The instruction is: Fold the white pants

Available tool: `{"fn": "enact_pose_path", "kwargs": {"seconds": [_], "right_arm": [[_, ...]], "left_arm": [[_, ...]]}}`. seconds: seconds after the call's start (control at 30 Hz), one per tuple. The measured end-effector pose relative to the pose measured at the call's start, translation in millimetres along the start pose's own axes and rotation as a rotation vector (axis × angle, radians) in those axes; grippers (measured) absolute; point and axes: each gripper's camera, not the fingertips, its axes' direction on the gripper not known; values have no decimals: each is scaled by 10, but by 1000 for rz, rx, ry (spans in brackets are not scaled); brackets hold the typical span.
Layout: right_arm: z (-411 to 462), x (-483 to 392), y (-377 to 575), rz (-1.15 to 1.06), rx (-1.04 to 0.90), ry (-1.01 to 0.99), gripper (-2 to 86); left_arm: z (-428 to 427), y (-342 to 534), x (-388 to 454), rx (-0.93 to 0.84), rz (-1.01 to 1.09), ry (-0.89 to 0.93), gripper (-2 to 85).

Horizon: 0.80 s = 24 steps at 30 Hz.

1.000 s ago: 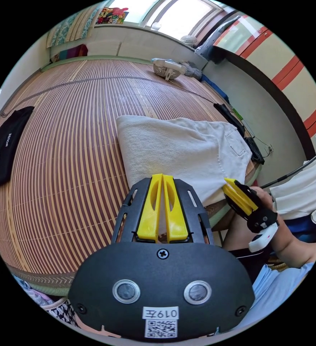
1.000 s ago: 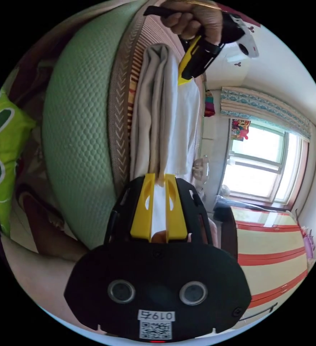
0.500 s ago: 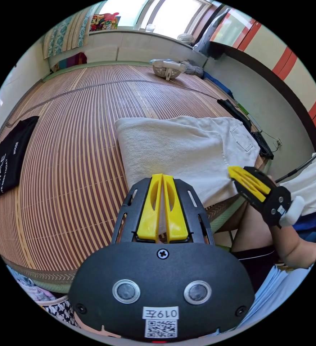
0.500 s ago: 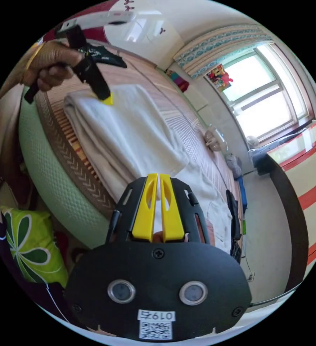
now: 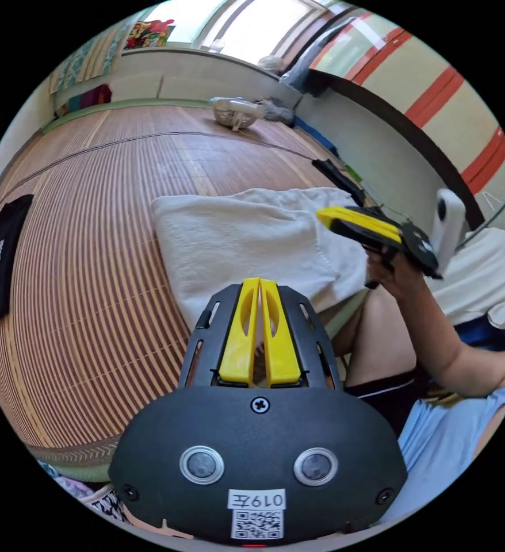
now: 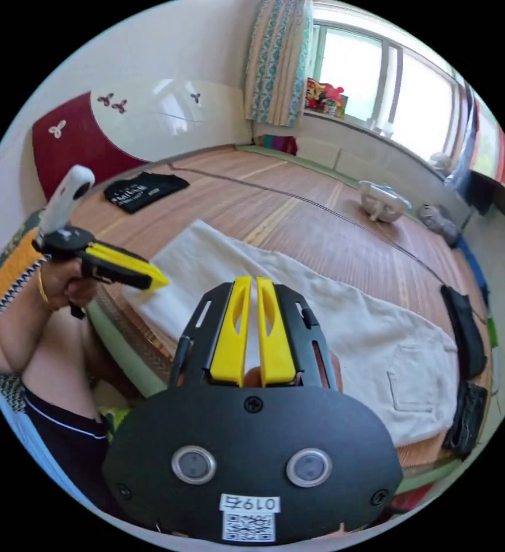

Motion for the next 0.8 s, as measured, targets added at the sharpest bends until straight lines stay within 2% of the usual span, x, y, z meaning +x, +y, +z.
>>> {"fn": "enact_pose_path", "kwargs": {"seconds": [0.13, 0.33, 0.47, 0.63, 0.8], "right_arm": [[204, 128, -505, -95, -47, -289, 63], [603, 95, -1025, -169, -216, -341, 52], [408, -230, -795, -216, -129, -214, 6], [139, -660, -42, -338, -88, 22, -4], [-110, -663, 672, -247, -106, 188, -4]], "left_arm": [[-186, 328, 359, 56, 105, -167, 10], [-330, 824, 639, 126, 248, -226, 21], [-198, 1346, 1307, 192, 456, -496, 44], [342, 1821, 1829, 63, 560, -690, 73], [656, 2190, 2111, 86, 543, -701, 74]]}}
